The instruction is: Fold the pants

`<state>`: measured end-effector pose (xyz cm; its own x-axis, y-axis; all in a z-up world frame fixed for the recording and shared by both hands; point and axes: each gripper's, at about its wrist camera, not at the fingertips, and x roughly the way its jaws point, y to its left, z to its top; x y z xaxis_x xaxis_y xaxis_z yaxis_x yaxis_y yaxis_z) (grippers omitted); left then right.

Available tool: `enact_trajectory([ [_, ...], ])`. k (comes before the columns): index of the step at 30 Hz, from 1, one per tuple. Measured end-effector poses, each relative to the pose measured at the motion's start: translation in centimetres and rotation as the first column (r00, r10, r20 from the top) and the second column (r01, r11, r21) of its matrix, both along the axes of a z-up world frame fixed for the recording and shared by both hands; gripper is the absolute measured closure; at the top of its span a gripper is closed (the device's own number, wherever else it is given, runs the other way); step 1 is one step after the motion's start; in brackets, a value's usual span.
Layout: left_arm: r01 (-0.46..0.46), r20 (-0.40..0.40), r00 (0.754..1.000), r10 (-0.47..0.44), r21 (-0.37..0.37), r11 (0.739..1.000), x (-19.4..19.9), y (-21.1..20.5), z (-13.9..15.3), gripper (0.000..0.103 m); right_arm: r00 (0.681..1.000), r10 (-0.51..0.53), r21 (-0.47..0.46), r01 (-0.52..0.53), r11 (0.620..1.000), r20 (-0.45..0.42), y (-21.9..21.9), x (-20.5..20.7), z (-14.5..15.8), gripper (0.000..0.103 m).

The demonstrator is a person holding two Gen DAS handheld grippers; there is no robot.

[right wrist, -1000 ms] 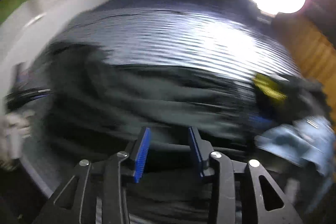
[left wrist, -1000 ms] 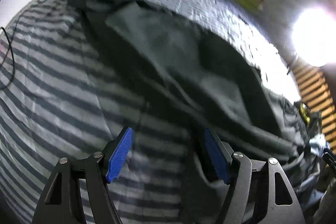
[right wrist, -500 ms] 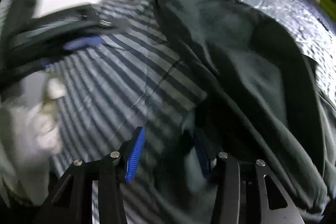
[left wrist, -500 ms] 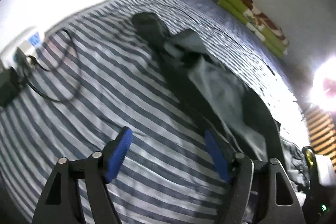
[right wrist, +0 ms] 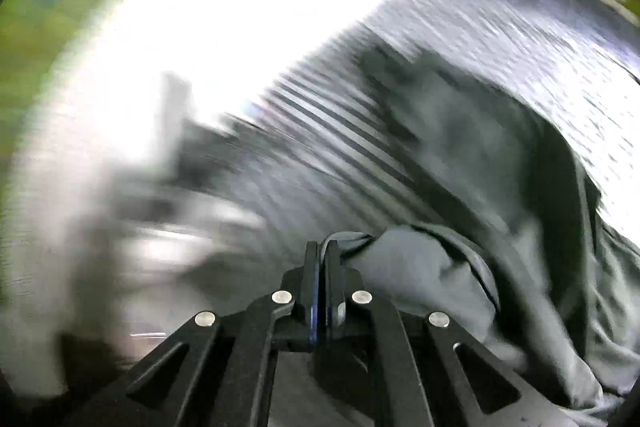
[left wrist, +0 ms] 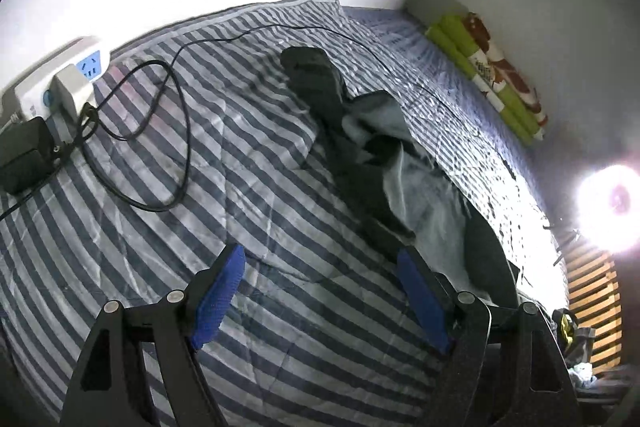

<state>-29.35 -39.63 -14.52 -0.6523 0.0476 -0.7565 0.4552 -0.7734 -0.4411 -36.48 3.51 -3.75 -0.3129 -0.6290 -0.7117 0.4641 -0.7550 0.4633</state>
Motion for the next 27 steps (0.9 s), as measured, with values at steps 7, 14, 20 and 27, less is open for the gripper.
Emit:
enact_trajectory([
  [7, -0.023, -0.018, 1.0, 0.023, 0.005, 1.0, 1.3, -1.3, 0.5, 0.022, 0.983, 0.181, 0.035, -0.182, 0.983, 0.031, 3.3, 3.8, 1.9, 0.085],
  [14, -0.035, -0.015, 0.999, 0.035, 0.001, 0.999, 1.5, -1.4, 0.5, 0.022, 0.99, 0.001, 0.336, -0.048, 0.941, 0.14, 4.2, 1.4, -4.4, 0.073],
  [20, -0.067, -0.024, 0.997, 0.067, 0.001, 0.998, 1.9, -2.3, 0.7, 0.022, 0.973, -0.048, 0.291, -0.02, 0.957, 0.225, -1.4, -2.3, -7.3, 0.06],
  [27, -0.079, -0.022, 0.997, 0.078, -0.025, 0.997, 2.6, -3.4, 0.7, 0.022, 0.916, -0.169, 0.357, 0.031, 0.934, 0.363, -5.8, -5.9, -14.4, 0.06],
])
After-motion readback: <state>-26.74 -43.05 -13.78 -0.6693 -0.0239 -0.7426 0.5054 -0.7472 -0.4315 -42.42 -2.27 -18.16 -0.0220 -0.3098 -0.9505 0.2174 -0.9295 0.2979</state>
